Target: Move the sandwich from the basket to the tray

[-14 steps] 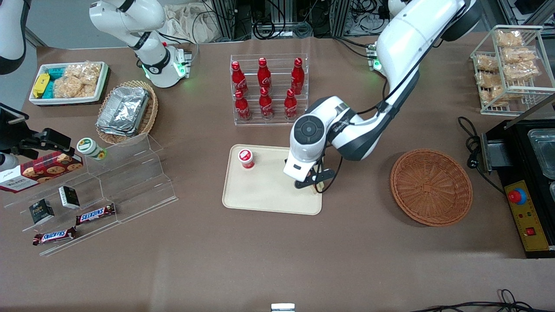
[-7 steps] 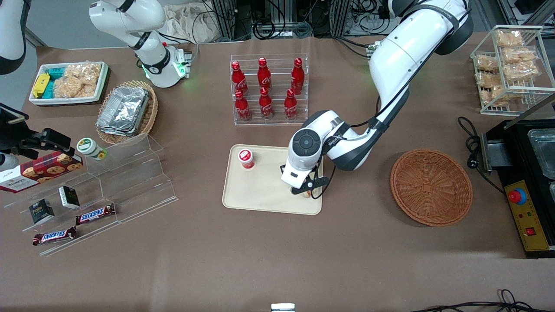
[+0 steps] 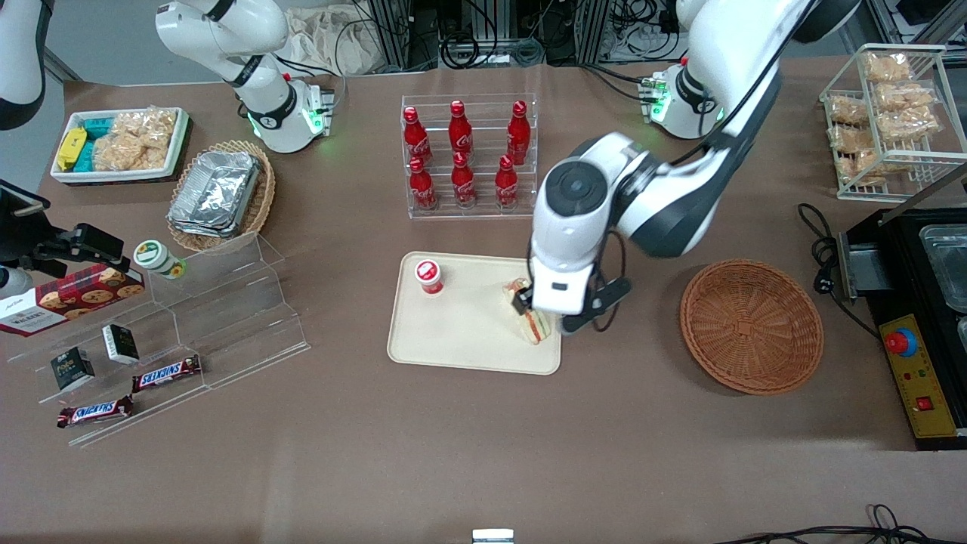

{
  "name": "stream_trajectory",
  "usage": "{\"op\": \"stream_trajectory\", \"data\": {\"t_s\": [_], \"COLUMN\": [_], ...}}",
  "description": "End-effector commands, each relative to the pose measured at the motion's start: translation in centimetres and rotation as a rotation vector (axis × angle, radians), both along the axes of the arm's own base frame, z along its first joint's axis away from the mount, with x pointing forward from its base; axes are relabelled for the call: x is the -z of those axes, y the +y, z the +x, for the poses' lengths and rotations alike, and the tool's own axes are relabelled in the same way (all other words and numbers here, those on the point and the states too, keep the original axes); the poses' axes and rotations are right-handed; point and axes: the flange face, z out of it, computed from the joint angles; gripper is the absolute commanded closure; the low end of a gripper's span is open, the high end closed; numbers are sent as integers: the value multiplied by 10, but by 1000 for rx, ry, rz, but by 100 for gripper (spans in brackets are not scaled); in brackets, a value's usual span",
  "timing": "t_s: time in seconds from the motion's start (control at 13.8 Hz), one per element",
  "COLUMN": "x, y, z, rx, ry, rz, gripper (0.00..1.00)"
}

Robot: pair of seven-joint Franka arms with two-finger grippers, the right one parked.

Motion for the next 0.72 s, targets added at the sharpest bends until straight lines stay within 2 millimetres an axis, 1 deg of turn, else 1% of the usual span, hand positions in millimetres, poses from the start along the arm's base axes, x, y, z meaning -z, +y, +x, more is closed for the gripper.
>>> {"op": "stream_trajectory", "data": {"t_s": [0.0,0.07,0.14,0.22,0.29,0.36,0.43,0.51,0.58,0.65], "x": [-49,-62,-73,-81,-85,-94,-95,-101,-106,-114], "y": [64,93,110,129,154,171,202,234,257,290], "z": [7,16,17,19,24,25,32,34,33,33], "rx": [-72,-87,-54,-13,31,77,97,133,211,272], "ry": [-46,-51,-45,-22,8,12,27,48,72,86], "rz": [21,8,-7,-16,-25,-30,-20,-24,-44,-53], "gripper": [0,0,0,0,0,0,0,0,0,0]}}
